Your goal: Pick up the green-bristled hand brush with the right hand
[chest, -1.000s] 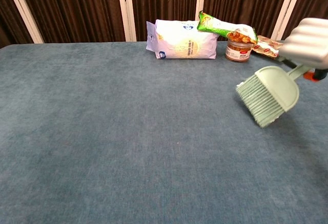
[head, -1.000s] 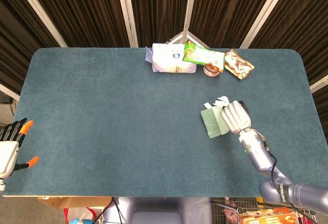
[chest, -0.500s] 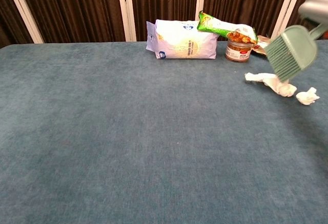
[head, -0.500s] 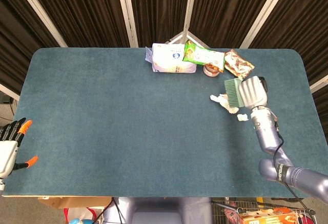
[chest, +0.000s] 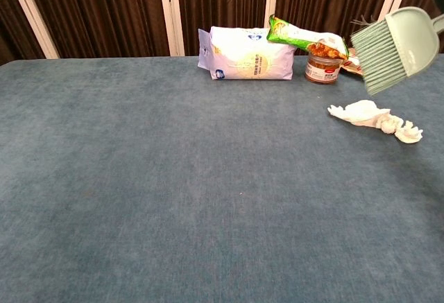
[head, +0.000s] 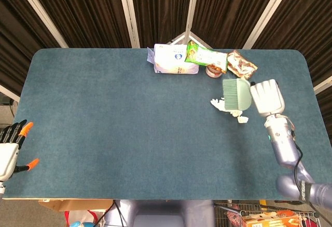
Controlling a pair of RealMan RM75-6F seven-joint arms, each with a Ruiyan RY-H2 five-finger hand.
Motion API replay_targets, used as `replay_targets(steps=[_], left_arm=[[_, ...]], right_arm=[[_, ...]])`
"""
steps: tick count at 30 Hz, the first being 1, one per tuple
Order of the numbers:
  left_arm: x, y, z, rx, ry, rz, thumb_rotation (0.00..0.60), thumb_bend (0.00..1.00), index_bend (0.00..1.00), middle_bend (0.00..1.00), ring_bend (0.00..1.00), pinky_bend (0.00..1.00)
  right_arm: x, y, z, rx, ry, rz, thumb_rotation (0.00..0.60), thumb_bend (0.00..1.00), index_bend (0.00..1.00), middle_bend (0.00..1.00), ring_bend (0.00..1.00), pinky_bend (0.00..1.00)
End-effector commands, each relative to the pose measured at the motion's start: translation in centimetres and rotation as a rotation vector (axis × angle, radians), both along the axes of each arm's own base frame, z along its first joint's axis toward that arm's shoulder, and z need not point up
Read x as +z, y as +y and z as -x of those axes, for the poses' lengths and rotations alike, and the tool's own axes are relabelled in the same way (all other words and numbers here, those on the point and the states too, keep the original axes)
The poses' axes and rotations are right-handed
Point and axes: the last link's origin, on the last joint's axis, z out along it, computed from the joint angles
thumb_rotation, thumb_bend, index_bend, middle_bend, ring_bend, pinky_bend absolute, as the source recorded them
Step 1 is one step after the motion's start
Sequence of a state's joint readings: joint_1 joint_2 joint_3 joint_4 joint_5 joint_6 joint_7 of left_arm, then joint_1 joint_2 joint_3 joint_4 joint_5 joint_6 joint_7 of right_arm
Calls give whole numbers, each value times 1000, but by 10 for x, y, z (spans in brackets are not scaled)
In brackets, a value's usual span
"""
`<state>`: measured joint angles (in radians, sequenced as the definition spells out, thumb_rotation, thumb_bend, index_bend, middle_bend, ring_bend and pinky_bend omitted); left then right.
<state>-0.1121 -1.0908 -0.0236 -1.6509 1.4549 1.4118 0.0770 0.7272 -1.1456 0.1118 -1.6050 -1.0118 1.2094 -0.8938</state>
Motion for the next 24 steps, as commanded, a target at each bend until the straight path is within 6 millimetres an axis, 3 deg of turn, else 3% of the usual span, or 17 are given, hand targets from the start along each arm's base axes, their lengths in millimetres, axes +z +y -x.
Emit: replay_targets(steps=[1,7,15,18,24], left_arm=[[-1,0,0,-2,4,-1,600,0,0,0,0,0],[-3,1,-1,-6,12,-4,600,0,0,0,0,0],[-3,1,0,-1,12,-7,600,0,0,0,0,0],[-3,1,0,2,12,-7,600,0,0,0,0,0],[-2,0,0,-2,11,-10,600,0,0,0,0,0]], right_arm=[[-12,37,4,-14,-171,-80,600,774,871,900,934,872],[-44,72,-2,-5,-268,-212,600,773,871,900,934,872],[-88,87,-4,-25,-295,-298,600,774,847,900,934,872],[-102,88,-3,-47,-293,-317,600,753,716,900,934,872],[-120,86,2,-73,-248,-281,600,468,234,898,902,856]])
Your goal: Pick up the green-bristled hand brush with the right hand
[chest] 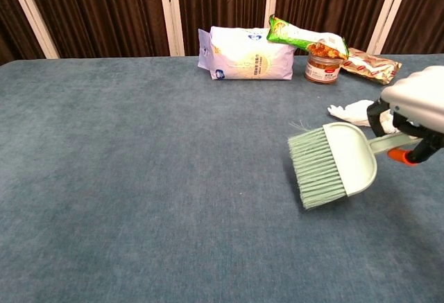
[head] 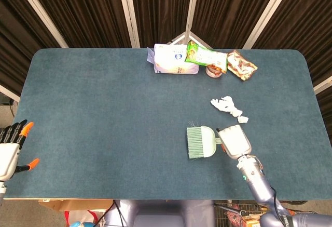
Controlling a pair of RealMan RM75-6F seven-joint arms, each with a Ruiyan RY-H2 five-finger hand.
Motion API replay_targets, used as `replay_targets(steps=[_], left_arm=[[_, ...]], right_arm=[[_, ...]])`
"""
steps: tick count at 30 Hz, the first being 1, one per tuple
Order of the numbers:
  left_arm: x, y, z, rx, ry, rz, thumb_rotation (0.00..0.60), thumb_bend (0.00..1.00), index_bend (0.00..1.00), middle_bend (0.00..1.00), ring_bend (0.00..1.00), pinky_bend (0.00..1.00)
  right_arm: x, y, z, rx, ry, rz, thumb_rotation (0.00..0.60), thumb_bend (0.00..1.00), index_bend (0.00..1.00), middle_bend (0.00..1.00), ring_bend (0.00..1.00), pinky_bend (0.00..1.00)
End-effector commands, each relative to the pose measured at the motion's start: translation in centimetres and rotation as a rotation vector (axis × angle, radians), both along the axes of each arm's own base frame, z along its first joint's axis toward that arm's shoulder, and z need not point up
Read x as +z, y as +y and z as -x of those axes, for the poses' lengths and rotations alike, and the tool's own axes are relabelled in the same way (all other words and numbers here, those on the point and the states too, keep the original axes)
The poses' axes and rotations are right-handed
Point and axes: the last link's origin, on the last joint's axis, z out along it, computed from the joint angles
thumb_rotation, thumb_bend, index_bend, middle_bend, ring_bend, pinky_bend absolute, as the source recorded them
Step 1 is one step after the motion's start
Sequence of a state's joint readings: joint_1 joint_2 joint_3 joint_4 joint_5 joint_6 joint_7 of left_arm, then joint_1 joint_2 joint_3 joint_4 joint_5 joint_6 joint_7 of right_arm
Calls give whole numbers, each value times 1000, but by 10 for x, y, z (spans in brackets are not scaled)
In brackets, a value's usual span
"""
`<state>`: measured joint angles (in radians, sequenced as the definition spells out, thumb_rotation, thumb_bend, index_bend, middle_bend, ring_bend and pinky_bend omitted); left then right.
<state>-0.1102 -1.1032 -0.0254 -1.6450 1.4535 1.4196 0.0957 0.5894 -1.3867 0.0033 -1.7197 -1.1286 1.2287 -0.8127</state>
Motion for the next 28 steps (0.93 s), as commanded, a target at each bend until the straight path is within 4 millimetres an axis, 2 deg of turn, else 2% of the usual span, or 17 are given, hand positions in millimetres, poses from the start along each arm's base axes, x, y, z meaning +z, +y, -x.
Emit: replay_targets(steps=[1,4,10,12,14,16,17,19,21,25,28], left_arm=[[1,0,0,0,-2,-3,600,0,0,0,0,0],[1,0,1,1,-2,-4,600,0,0,0,0,0],[2,0,1,3,-4,-6,600,0,0,0,0,0],[3,-1,1,2,-4,-6,600,0,0,0,0,0],[3,-1,1,2,-3,-5,600,0,0,0,0,0],[3,-1,1,0,3,-7,600,0,0,0,0,0],[3,-1,2,0,6,-7,600,0,0,0,0,0],[3,-1,3,2,10,-9,600,0,0,0,0,0],[4,-1,4,2,21,-14,600,0,0,0,0,0],[6,0,5,-1,38,-30,600,0,0,0,0,0],[7,0,5,-3,44,-40,600,0,0,0,0,0]], right_arm=[[-7,-2,5,-13,43,31,600,439,159,892,892,847],[-6,-4,12,-25,88,58,600,375,9,875,874,833],[6,-3,26,-55,126,102,600,343,0,815,826,795],[13,0,32,-71,122,110,600,342,0,699,720,724],[24,7,36,-76,92,123,600,342,0,487,504,564],[36,13,41,-64,57,144,600,342,0,211,197,274],[42,18,44,-56,38,154,600,342,0,118,101,166],[57,30,51,-47,-25,169,600,342,0,18,10,37],[73,42,57,-64,-119,186,600,339,0,0,0,3],[94,63,63,-104,-310,213,600,329,0,0,0,0],[102,76,68,-103,-391,231,600,328,0,0,0,0]])
